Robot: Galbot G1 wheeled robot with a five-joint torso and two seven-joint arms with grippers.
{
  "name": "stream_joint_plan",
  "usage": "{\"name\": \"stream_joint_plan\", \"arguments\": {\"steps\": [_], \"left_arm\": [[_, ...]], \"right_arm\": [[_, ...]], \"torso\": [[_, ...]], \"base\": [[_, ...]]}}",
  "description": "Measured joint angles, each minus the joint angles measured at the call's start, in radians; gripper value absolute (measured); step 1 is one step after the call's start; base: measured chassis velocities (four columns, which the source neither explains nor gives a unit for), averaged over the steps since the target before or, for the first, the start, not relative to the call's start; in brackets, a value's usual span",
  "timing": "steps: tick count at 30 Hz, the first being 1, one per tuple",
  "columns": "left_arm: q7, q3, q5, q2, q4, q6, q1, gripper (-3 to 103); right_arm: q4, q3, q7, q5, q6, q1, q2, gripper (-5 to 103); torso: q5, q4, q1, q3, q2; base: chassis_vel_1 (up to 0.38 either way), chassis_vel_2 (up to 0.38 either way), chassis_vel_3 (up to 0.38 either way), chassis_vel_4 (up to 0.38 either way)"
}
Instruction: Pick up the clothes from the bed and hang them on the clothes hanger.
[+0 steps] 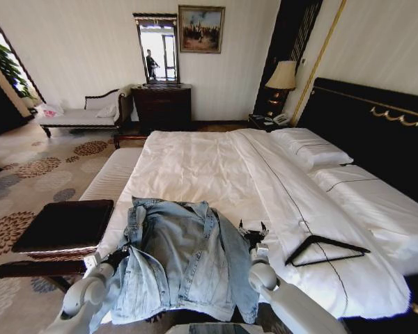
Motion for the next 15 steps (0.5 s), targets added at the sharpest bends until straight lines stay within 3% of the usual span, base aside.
{"name": "stream_joint_plan", "arguments": {"steps": [6, 12, 15], "left_arm": [[-0.032, 0.069, -0.009, -0.005, 0.018, 0.057, -0.014, 0], [-0.055, 0.063, 0.000, -0.013, -0.010, 0.050, 0.002, -3], [-0.060, 0.044, 0.008, -0.017, -0.039, 0.041, 0.016, 7]], "right_arm": [[-0.008, -0.005, 0.016, 0.049, -0.015, 0.039, -0.003, 100], [-0.010, 0.004, 0.017, 0.060, -0.014, 0.055, -0.008, 100], [-0.006, 0.008, 0.005, 0.064, -0.004, 0.055, -0.011, 100]], "torso": [[0.0000, -0.0001, 0.000, 0.000, 0.000], [-0.0002, 0.0000, 0.000, 0.000, 0.000], [0.0001, -0.0001, 0.000, 0.000, 0.000]], "base": [[0.000, 0.000, 0.000, 0.000], [0.000, 0.000, 0.000, 0.000], [0.000, 0.000, 0.000, 0.000]]}}
